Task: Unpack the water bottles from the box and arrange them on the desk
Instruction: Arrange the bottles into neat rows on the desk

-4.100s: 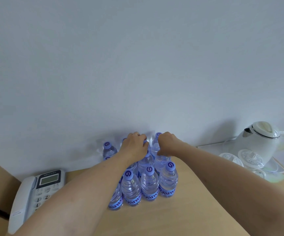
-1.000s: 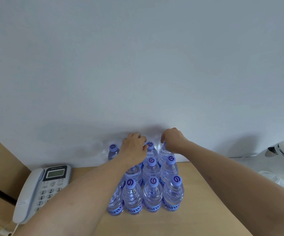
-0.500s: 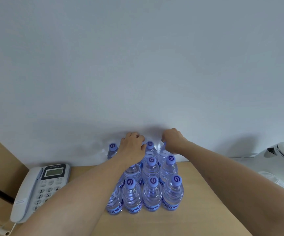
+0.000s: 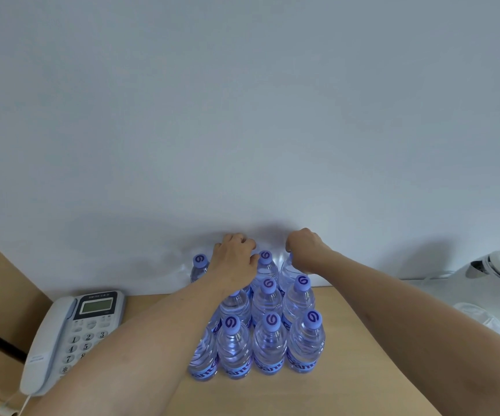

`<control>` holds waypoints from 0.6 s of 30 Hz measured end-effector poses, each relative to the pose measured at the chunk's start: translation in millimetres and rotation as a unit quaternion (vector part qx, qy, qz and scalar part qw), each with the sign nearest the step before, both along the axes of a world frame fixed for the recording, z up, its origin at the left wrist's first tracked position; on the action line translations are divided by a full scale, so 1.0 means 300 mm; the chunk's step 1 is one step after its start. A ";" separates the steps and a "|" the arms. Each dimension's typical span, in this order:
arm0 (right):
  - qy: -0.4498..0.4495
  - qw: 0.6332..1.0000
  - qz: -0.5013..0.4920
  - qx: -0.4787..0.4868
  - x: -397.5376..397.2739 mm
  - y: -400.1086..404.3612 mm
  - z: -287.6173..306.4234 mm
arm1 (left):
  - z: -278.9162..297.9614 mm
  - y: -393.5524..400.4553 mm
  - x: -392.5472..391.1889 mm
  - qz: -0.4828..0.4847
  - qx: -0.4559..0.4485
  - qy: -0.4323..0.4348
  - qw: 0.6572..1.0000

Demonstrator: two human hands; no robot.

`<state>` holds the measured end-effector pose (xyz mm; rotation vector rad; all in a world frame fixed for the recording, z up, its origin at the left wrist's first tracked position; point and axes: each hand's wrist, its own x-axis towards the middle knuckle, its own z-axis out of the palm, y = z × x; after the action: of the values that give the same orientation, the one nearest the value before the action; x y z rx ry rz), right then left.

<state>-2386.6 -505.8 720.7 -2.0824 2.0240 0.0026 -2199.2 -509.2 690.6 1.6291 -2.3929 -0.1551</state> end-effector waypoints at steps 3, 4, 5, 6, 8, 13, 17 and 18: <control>-0.012 1.000 0.008 -0.003 -0.012 -0.007 -0.007 | 0.002 0.001 -0.003 -0.002 0.002 -0.006 1.000; -0.010 1.000 0.008 -0.002 -0.012 -0.008 -0.010 | 0.002 0.001 -0.005 -0.003 0.002 -0.006 1.000; -0.006 1.000 0.005 -0.003 -0.009 -0.004 -0.007 | 0.003 0.002 -0.007 -0.004 0.000 -0.005 1.000; -0.007 1.000 -0.002 -0.011 -0.008 -0.006 -0.011 | 0.004 0.003 -0.009 -0.006 0.000 -0.003 1.000; -0.007 1.000 -0.017 -0.015 -0.004 -0.008 -0.019 | 0.005 0.004 -0.011 -0.006 0.001 0.000 1.000; -0.002 1.000 -0.018 -0.003 0.002 -0.003 -0.023 | 0.004 0.003 0.001 -0.001 0.002 0.001 1.000; -0.003 1.000 -0.001 0.000 -0.007 -0.009 -0.011 | 0.000 0.003 0.011 0.007 0.004 -0.005 1.000; -0.002 1.000 0.007 -0.001 -0.008 -0.011 -0.014 | -0.001 0.004 0.013 0.008 0.003 -0.006 1.000</control>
<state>-2388.8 -509.1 716.4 -2.0956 2.0088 -0.0024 -2195.2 -507.8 690.3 1.6558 -2.3911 -0.1512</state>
